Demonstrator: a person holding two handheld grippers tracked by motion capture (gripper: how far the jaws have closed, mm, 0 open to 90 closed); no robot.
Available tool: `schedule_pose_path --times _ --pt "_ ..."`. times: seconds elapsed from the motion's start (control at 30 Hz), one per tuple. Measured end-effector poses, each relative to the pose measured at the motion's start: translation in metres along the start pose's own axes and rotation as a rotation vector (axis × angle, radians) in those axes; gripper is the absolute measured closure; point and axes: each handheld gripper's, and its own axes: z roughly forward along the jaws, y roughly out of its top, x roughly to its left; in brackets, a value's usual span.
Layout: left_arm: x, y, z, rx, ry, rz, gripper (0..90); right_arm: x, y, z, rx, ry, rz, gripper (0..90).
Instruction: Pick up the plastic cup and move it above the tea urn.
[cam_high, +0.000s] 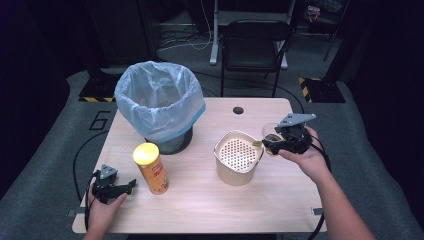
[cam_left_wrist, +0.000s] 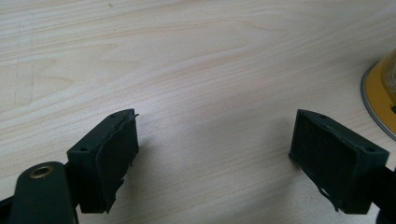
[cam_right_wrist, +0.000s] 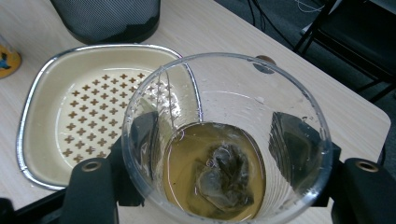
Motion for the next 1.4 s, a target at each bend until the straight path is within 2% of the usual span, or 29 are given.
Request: schedule_pose_path --times 0.03,0.17,0.37,0.4,0.43,0.47,0.5,0.67,0.7,0.83,1.03,1.07,1.1,1.17,1.2,1.23,1.4 --pt "0.000 0.000 0.000 0.000 0.000 0.002 14.9 0.001 0.000 0.003 0.010 -0.006 0.011 33.4" --pt "0.000 0.000 0.000 0.000 0.000 0.002 14.9 -0.001 0.000 0.011 0.031 -0.015 -0.004 33.3" --pt "0.000 0.000 0.000 0.000 0.000 0.000 14.8 -0.003 -0.002 0.017 0.051 -0.022 -0.043 33.6" --pt "0.000 0.000 0.000 0.000 0.000 0.001 14.8 -0.002 -0.002 0.018 0.053 -0.025 -0.037 33.7" --pt "0.000 0.000 0.000 0.000 0.000 0.000 14.8 -0.002 -0.003 0.019 0.056 -0.026 -0.054 33.8" --pt "0.000 0.000 0.000 0.000 0.000 0.001 14.8 -0.001 -0.003 0.019 0.064 -0.028 -0.047 33.8" --pt "0.000 0.000 0.000 0.000 0.000 0.000 14.9 -0.001 -0.003 0.020 0.065 -0.027 -0.065 33.9" --pt "0.000 0.000 0.000 0.000 0.000 0.001 14.8 0.003 -0.005 0.022 0.080 -0.036 -0.083 34.1" --pt "0.000 0.000 0.000 0.000 0.000 0.001 14.9 0.002 -0.005 0.023 0.070 -0.035 -0.097 34.1" --pt "0.000 0.000 0.000 0.000 0.000 0.001 14.9 0.003 -0.006 0.023 0.085 -0.026 -0.090 34.2" --pt "0.000 0.000 0.000 0.000 0.000 0.001 14.8 0.006 -0.006 0.025 0.080 -0.048 -0.106 34.4" --pt "0.000 0.000 0.000 0.000 0.000 0.001 14.8 0.006 -0.006 0.026 0.068 -0.055 -0.121 34.5" --pt "0.000 0.000 0.000 0.000 0.000 0.001 14.8 0.008 -0.006 0.025 0.074 -0.059 -0.111 34.5" --pt "0.000 0.000 0.000 0.000 0.000 -0.002 14.8 0.010 -0.004 0.025 0.074 -0.069 -0.119 34.8" --pt "0.000 0.000 0.000 0.000 0.000 0.001 14.8 0.010 -0.004 0.026 0.060 -0.077 -0.135 34.9" --pt "0.000 0.000 0.000 0.000 0.000 0.001 14.8 0.012 -0.004 0.025 0.067 -0.082 -0.134 35.1" --pt "0.000 0.000 0.000 0.000 0.000 0.001 14.9 0.016 -0.003 0.028 0.060 -0.118 -0.202 35.5"
